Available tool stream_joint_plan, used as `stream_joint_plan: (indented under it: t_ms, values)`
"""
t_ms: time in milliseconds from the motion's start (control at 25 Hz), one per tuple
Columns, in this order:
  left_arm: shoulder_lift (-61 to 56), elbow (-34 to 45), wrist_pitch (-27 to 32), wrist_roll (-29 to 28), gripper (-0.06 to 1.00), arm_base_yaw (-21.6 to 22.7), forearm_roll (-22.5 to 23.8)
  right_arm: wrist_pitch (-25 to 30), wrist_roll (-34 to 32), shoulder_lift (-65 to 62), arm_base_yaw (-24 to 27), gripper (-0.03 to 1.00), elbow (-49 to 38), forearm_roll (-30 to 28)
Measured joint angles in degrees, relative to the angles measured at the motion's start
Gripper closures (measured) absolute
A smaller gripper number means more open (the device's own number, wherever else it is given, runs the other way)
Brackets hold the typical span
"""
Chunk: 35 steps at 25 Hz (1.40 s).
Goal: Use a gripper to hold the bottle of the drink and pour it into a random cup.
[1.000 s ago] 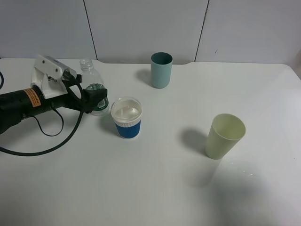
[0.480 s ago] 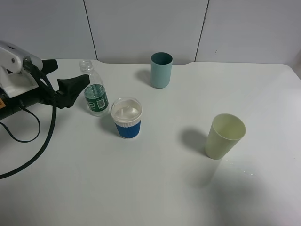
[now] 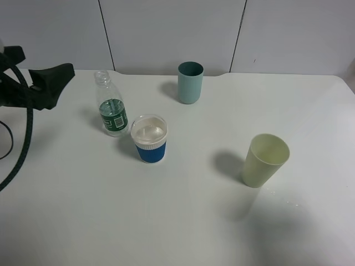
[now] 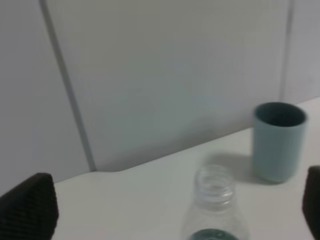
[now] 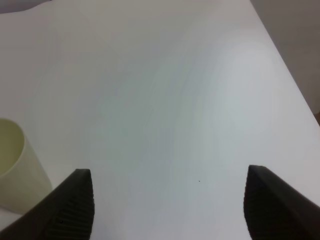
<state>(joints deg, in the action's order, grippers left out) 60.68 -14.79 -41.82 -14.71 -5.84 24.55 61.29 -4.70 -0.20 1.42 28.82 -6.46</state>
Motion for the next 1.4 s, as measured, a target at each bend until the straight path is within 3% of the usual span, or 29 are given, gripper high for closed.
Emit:
stream_joint_plan:
  t_ms: [200, 520, 760, 1000, 1200, 1400]
  values:
    - [-13.7, -1.8, 17.1, -0.2, -0.05, 0.0, -5.0, 0.0, 0.0, 0.0, 0.0, 0.33, 0.0, 0.0]
    - [-27.5, -14.5, 56.2, -0.3, -0.05, 0.0, -6.6, 0.0, 0.0, 0.0, 0.0, 0.33, 0.0, 0.0]
    - [-32.2, -20.1, 77.0, 1.8, -0.05, 0.0, -7.6, 0.0, 0.0, 0.0, 0.0, 0.33, 0.0, 0.0]
    - [-37.2, -20.5, 88.4, 6.0, -0.05, 0.0, -12.6, 0.0, 0.0, 0.0, 0.0, 0.33, 0.0, 0.0]
    - [-41.5, -20.5, 92.8, 8.9, -0.05, 0.0, -17.4, 0.0, 0.0, 0.0, 0.0, 0.33, 0.0, 0.0]
    - [-47.0, -20.5, 96.8, 9.3, -0.05, 0.0, -18.0, 0.0, 0.0, 0.0, 0.0, 0.33, 0.0, 0.0]
